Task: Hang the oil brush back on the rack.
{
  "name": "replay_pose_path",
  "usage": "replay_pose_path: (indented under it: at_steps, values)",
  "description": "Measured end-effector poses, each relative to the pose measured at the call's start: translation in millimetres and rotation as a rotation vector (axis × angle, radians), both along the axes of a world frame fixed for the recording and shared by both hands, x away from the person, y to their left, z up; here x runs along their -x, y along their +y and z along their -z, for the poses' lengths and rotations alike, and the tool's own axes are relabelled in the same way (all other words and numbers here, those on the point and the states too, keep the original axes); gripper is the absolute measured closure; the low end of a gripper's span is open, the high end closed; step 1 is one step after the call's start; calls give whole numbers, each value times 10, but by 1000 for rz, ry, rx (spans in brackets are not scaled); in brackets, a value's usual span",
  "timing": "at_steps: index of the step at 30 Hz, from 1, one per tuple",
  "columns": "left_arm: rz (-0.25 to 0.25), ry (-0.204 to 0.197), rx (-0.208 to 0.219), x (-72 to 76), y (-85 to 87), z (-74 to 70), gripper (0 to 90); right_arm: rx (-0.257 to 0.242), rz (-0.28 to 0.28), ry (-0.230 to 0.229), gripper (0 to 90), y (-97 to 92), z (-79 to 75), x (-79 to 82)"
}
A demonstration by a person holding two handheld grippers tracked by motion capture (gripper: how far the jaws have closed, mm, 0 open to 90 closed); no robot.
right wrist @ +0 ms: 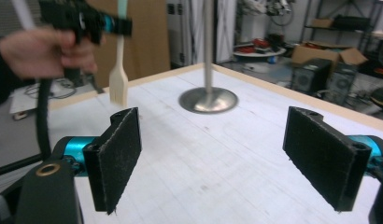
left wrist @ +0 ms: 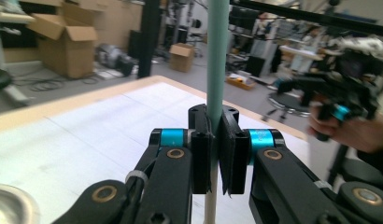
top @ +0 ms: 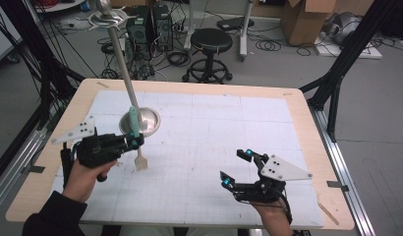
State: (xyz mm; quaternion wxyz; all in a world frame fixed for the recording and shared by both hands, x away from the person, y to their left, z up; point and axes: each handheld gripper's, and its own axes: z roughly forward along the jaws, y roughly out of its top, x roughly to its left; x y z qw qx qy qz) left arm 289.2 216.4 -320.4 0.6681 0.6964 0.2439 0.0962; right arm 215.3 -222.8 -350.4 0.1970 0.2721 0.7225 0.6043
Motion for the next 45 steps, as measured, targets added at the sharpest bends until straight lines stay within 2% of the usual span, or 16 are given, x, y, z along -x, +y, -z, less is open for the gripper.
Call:
replay_pose_path:
  at_steps: [4,10,13,17,22,25,30,33,38,45]
  values:
    - [-44,-21,3,-157,-2,-211,837,11,38,1,182,-93,11,-5]
    - [-113,-16,26,-422,31,-502,837,27,50,7,182,-115,24,-12]
    - [-147,-13,23,-532,43,-646,837,30,55,12,183,-105,27,-14]
    - [-184,-10,27,-633,38,-790,837,31,55,8,183,-111,27,-14]
    - [-209,-18,-3,-730,4,-931,837,18,61,10,184,-130,20,-10]
    - [-228,-11,4,-785,3,-977,837,16,59,11,184,-131,20,-11]
    - [-262,2,0,-859,31,-975,838,14,48,14,184,-128,21,-9]
    - [-271,11,-9,-885,30,-956,837,11,47,12,184,-135,22,-12]
    - [-282,15,9,-913,30,-948,837,-5,39,21,184,-138,27,-17]
    - [-303,40,9,-959,35,-920,837,-10,34,25,184,-134,25,-8]
